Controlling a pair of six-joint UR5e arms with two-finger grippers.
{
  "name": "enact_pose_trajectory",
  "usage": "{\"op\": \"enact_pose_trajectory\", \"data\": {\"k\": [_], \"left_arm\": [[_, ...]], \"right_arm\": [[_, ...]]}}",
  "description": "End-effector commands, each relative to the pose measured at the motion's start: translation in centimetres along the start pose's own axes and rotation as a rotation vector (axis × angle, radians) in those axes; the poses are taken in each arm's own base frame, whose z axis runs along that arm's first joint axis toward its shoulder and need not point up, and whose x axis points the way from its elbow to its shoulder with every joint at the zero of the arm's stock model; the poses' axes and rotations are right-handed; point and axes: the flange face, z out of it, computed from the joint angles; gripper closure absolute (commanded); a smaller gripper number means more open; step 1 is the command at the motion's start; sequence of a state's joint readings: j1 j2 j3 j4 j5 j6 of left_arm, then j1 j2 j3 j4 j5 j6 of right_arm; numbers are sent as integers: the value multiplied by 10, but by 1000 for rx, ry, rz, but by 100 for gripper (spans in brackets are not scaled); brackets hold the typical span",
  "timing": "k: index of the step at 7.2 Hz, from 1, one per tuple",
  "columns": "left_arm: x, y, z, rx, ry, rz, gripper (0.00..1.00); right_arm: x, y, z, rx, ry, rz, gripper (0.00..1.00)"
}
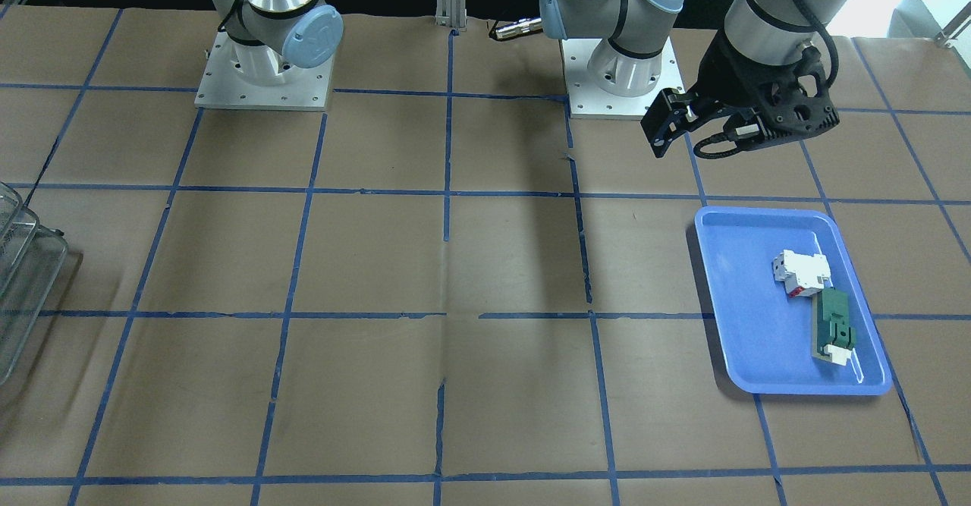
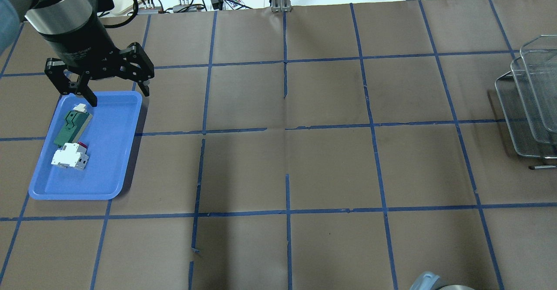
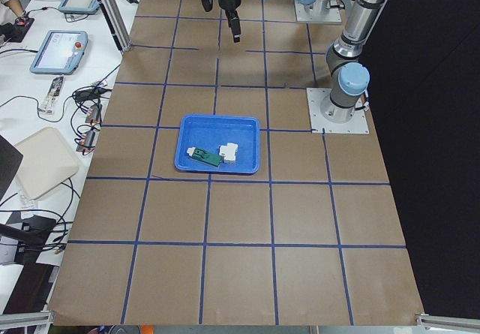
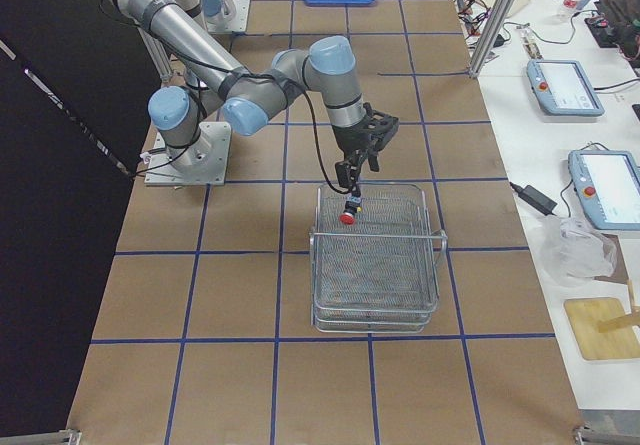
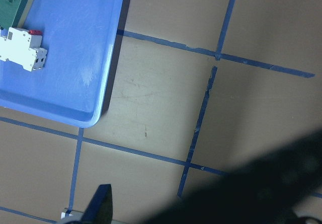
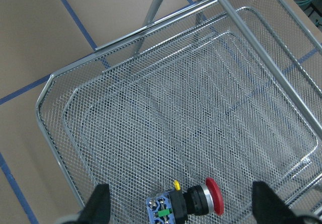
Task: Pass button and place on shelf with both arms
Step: 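Lower the button into the mesh basket and open the right gripper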
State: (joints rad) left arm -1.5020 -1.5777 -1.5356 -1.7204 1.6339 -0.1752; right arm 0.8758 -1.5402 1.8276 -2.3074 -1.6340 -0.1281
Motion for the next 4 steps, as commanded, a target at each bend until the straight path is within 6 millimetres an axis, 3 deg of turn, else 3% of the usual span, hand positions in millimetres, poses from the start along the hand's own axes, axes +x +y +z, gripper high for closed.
{"op": "enact_pose_trajectory", "data": {"k": [1,3,4], "left_arm": [[1,-3,3,-6,-2,0,0],[1,-5,4,-6,-2,0,0],[1,-5,4,-6,-1,0,0]], "right_arm": [[-4,13,-38,-25,-8,72,0],[-14,42,-78,-119,-88,215,0],[-21,52,-87,-161,-92,272,0]]}}
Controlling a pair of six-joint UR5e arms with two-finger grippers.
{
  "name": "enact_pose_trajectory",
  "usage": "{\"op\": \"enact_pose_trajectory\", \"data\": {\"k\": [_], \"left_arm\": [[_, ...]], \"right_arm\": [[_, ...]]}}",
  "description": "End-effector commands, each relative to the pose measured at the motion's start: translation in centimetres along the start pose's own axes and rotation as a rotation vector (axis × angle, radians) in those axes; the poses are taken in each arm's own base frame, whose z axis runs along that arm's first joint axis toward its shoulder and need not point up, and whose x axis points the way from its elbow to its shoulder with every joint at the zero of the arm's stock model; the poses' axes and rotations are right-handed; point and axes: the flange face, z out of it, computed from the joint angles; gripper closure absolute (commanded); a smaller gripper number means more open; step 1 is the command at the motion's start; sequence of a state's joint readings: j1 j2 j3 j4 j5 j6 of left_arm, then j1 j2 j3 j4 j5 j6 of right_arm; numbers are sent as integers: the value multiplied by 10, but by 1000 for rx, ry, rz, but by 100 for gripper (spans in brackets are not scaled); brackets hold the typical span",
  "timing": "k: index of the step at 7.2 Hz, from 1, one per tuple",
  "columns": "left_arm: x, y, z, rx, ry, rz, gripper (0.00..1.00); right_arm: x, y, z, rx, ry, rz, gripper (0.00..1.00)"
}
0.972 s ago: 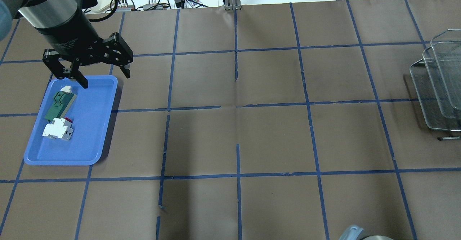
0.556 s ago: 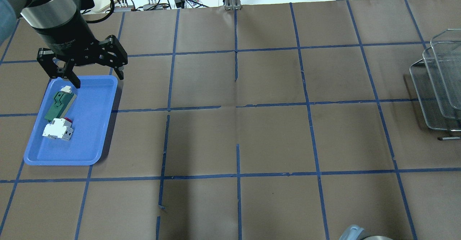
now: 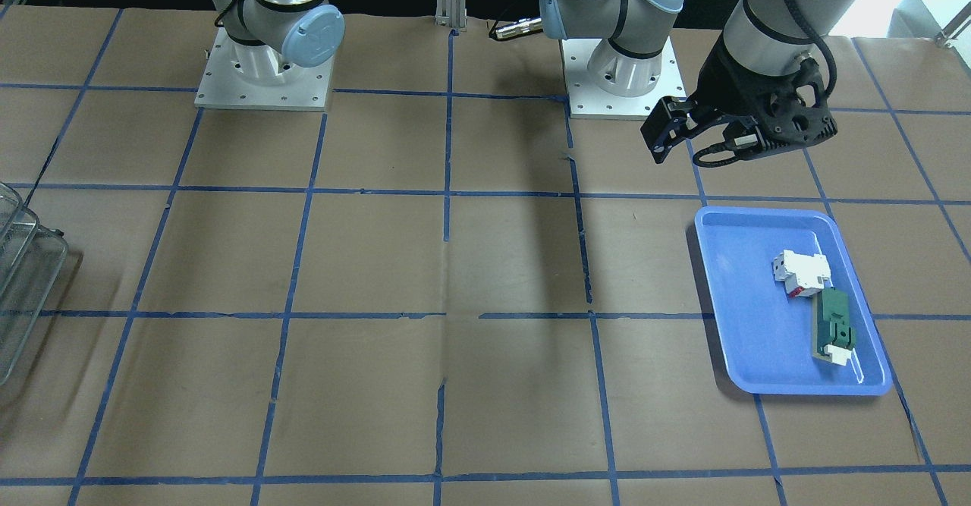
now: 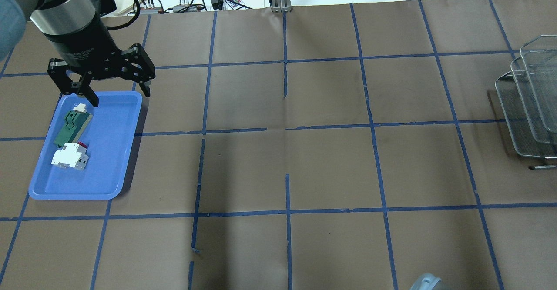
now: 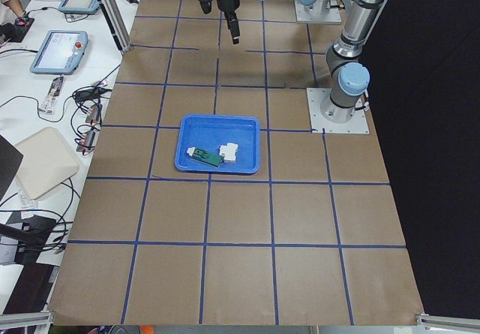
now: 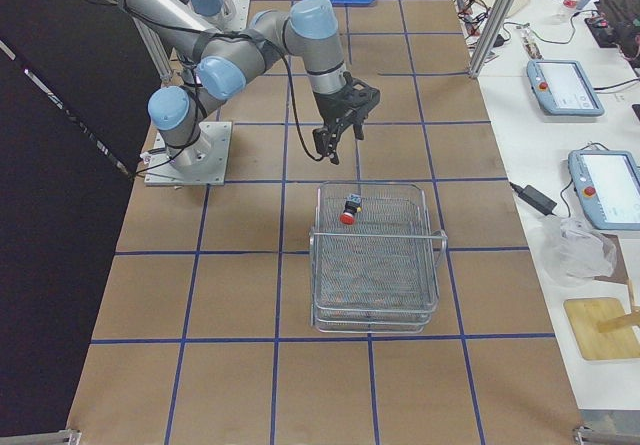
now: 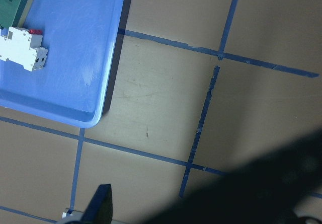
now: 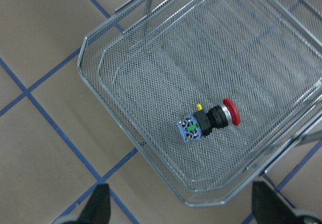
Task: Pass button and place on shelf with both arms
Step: 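Lower the button into the mesh basket and open the right gripper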
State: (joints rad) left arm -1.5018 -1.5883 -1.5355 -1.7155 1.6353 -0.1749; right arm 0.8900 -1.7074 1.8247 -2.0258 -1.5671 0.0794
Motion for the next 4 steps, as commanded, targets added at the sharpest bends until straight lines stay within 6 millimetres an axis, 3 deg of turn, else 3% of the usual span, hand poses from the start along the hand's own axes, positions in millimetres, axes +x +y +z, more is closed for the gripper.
{"op": "enact_pose_trajectory", "data": {"k": [1,2,4], "left_arm": [[0,-1,1,-1,2,0,0],[1,-2,2,-2,1,0,0],[1,-3,3,-5,1,0,0]], "right_arm": [[-20,35,-21,-100,-30,159,0],[-42,61,-27,-187,-25,168,0],[-113,124,-40,-274,-35,-60,0]]}}
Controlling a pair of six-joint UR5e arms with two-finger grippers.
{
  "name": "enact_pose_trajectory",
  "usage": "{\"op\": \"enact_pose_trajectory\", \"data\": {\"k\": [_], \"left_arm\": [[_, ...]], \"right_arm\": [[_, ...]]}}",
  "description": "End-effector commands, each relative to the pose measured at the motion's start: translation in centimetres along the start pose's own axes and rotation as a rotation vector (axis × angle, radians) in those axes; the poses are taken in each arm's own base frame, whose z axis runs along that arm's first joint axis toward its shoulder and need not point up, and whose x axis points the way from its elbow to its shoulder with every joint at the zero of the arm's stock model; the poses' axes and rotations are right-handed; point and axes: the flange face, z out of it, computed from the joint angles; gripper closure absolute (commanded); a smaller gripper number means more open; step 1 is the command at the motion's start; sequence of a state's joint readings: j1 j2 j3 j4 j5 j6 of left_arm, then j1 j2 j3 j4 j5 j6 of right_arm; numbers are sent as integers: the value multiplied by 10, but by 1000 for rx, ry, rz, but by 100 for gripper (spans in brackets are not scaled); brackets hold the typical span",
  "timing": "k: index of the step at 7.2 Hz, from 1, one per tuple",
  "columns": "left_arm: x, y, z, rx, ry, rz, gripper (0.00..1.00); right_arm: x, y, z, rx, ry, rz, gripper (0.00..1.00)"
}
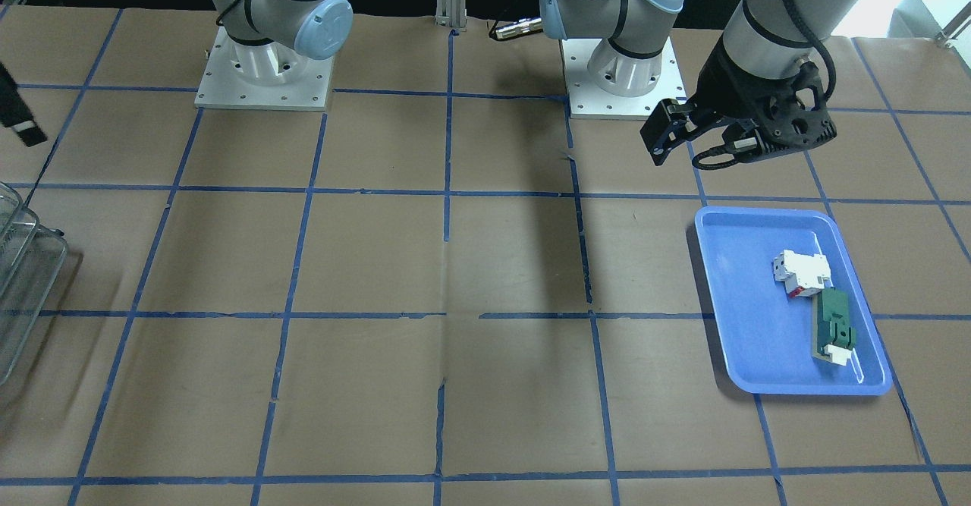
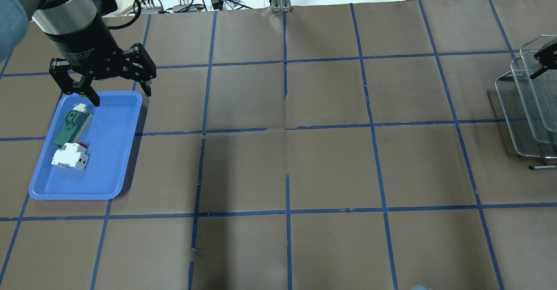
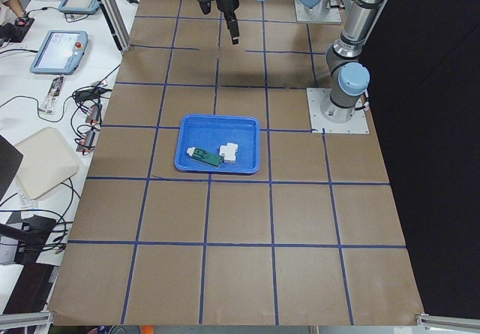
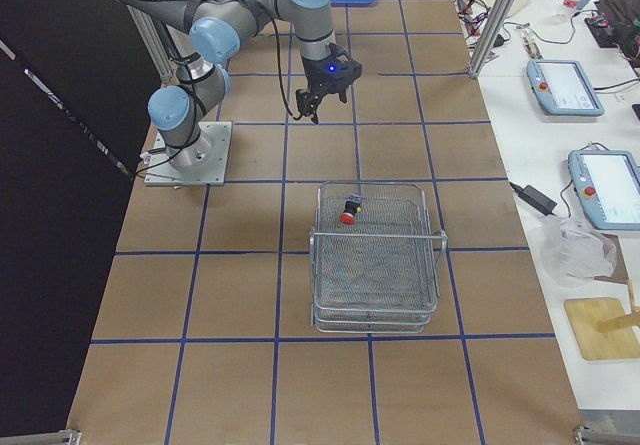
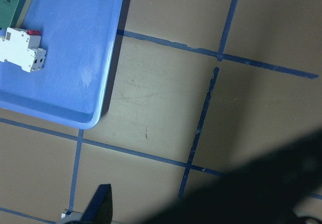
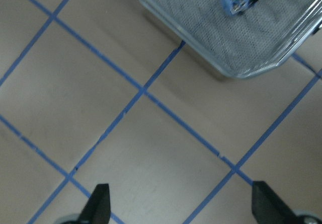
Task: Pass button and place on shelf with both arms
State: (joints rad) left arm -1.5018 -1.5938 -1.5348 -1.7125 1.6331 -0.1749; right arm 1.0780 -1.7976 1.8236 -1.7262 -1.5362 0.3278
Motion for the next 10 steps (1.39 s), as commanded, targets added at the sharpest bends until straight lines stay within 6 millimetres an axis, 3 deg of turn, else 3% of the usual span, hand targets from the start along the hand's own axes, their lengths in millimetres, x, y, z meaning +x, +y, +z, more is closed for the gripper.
{"op": "enact_pose_trajectory", "data": {"k": [1,2,4,5,7,10], "left_arm": [[1,-2,3,-6,0,0,0],[1,-2,3,-6,0,0,0],[1,-3,3,-6,0,-1,0],[1,-3,2,-4,2,-3,0],[1,-3,4,-8,0,-3,0],[1,-3,4,-10,1,-4,0]], "right_arm": [[-75,82,4,-70,8,-253,0],[-98,113,4,-82,4,-378,0],[-123,160,7,-126,-5,-577,0],[-126,168,6,-126,2,-669,0],[-121,166,4,-107,46,-774,0],[-113,152,7,-126,57,-781,0]]}}
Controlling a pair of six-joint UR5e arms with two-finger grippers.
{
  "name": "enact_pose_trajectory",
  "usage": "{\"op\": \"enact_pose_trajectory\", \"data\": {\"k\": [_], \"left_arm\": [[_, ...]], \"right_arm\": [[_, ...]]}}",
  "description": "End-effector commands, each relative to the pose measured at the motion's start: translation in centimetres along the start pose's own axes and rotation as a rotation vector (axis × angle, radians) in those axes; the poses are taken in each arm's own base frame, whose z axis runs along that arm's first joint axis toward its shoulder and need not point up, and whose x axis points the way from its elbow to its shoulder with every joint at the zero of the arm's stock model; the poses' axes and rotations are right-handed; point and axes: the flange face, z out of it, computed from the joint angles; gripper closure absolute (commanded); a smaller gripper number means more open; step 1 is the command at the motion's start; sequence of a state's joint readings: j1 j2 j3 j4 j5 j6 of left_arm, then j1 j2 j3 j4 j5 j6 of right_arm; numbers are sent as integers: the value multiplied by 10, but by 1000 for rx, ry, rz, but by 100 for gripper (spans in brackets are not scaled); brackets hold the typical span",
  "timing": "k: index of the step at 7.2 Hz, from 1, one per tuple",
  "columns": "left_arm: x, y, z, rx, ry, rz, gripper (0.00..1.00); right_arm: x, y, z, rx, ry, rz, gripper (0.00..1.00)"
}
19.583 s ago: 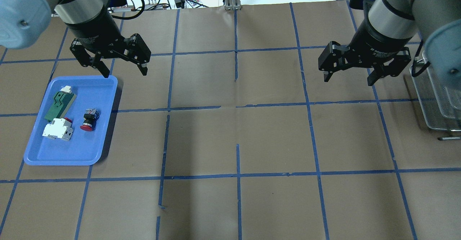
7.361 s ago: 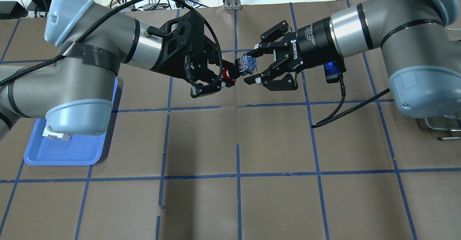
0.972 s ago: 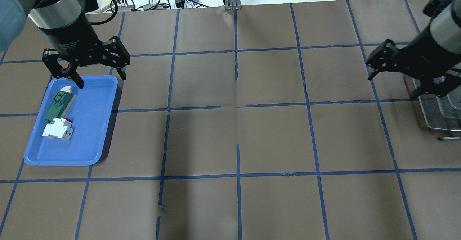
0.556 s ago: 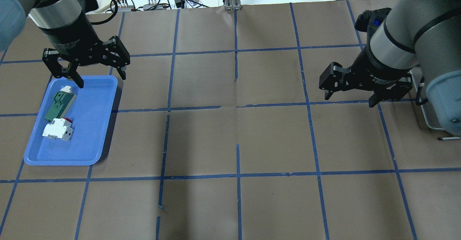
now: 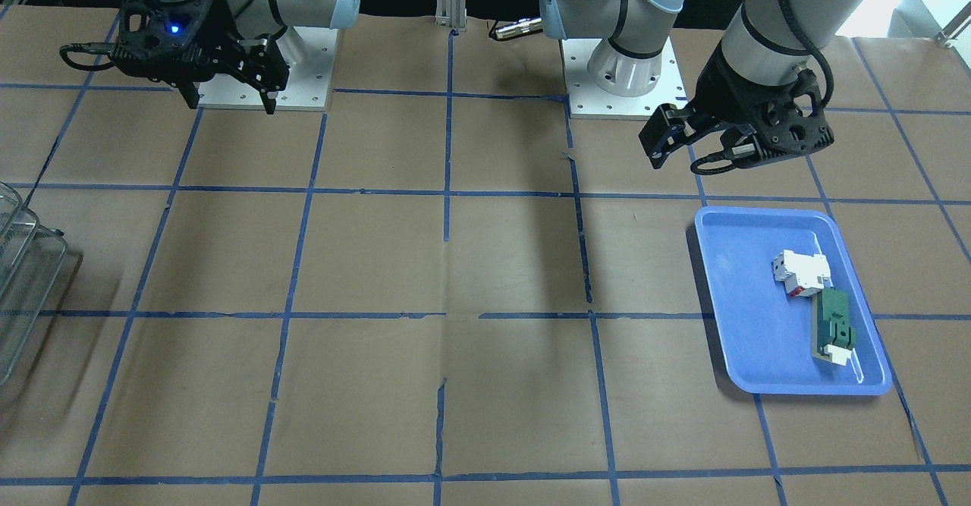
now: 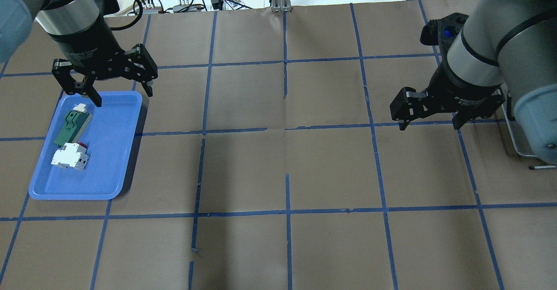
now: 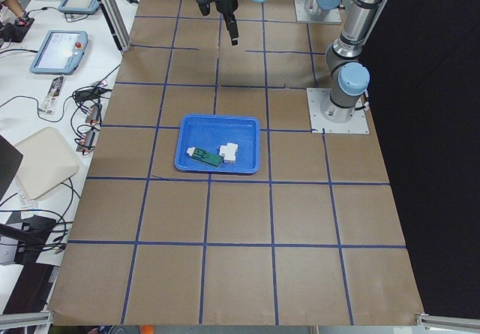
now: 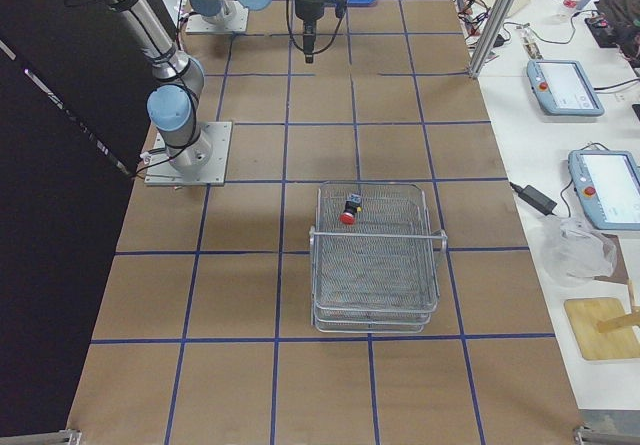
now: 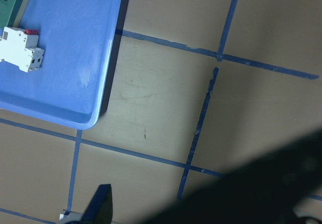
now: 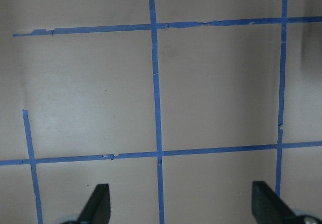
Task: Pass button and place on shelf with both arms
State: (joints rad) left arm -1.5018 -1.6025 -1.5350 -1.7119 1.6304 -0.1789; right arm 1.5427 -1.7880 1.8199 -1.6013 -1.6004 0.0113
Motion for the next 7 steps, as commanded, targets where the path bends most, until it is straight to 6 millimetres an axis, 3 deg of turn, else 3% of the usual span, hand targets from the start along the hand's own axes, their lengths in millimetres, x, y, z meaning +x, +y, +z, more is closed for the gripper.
{"op": "enact_pose_trajectory", "data": {"k": [1,3,7], "left_arm": [[0,0,1,-2,-1,0,0],[0,0,0,-1,1,-1,0],[0,0,0,-1,1,-1,0]], "right_arm": [[4,-1,-2,1,-4,2,0],[4,-6,-17,10,-5,1,0],[2,-4,-19,9,-5,-4,0]]}}
